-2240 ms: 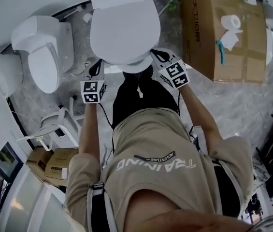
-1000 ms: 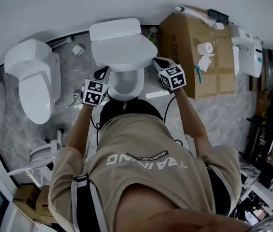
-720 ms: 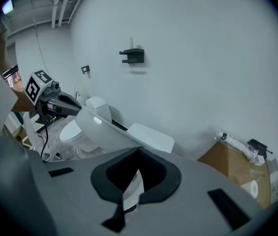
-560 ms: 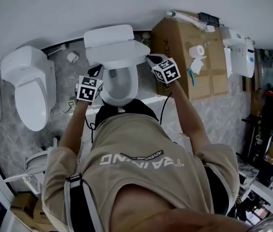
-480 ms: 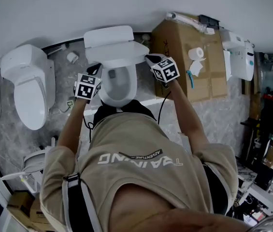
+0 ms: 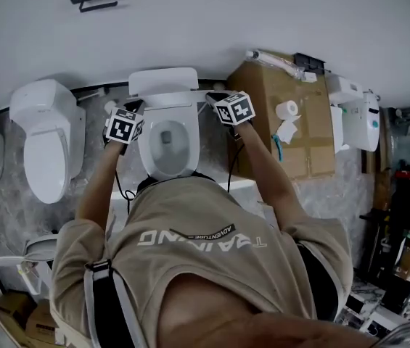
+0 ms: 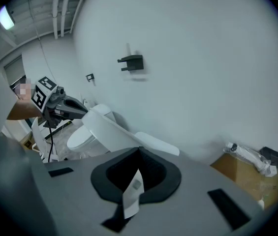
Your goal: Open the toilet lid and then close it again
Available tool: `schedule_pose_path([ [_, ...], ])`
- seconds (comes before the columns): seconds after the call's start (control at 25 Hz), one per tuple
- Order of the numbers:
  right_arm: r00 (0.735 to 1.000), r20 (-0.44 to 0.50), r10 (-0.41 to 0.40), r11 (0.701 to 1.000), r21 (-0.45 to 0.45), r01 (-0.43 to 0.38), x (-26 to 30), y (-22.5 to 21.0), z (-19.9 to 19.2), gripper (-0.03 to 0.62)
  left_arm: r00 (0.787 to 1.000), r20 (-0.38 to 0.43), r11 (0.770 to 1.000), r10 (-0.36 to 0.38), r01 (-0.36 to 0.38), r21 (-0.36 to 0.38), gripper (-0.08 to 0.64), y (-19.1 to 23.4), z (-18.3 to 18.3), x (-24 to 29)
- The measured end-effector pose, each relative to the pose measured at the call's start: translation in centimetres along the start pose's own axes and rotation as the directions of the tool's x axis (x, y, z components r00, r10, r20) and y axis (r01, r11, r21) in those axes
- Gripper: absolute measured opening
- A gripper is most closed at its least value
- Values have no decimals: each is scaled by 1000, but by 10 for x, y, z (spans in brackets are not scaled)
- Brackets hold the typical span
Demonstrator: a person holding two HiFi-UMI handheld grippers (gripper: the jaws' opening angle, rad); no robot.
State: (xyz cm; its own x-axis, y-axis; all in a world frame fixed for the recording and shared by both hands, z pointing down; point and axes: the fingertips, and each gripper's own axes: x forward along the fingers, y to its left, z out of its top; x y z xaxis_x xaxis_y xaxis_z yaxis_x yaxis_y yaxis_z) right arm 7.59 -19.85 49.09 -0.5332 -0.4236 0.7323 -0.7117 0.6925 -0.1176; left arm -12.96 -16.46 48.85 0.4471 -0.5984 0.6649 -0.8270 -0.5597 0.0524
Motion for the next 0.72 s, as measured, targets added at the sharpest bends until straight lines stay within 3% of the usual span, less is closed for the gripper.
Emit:
schedule_pose_path([
  [0.44, 999, 9, 53, 998, -28, -52, 16, -30, 54, 14, 996, 12, 994, 91, -92, 63, 3, 48, 49, 21],
  [0.6, 998, 36, -52, 996, -74, 55, 25, -43, 74, 14, 996, 8, 996, 84, -84, 26, 2, 63, 58, 26],
  [0.72, 998, 23, -51, 996, -70, 52, 31, -52, 84, 12, 997, 17, 997, 73, -73, 1, 2, 72, 66, 31],
])
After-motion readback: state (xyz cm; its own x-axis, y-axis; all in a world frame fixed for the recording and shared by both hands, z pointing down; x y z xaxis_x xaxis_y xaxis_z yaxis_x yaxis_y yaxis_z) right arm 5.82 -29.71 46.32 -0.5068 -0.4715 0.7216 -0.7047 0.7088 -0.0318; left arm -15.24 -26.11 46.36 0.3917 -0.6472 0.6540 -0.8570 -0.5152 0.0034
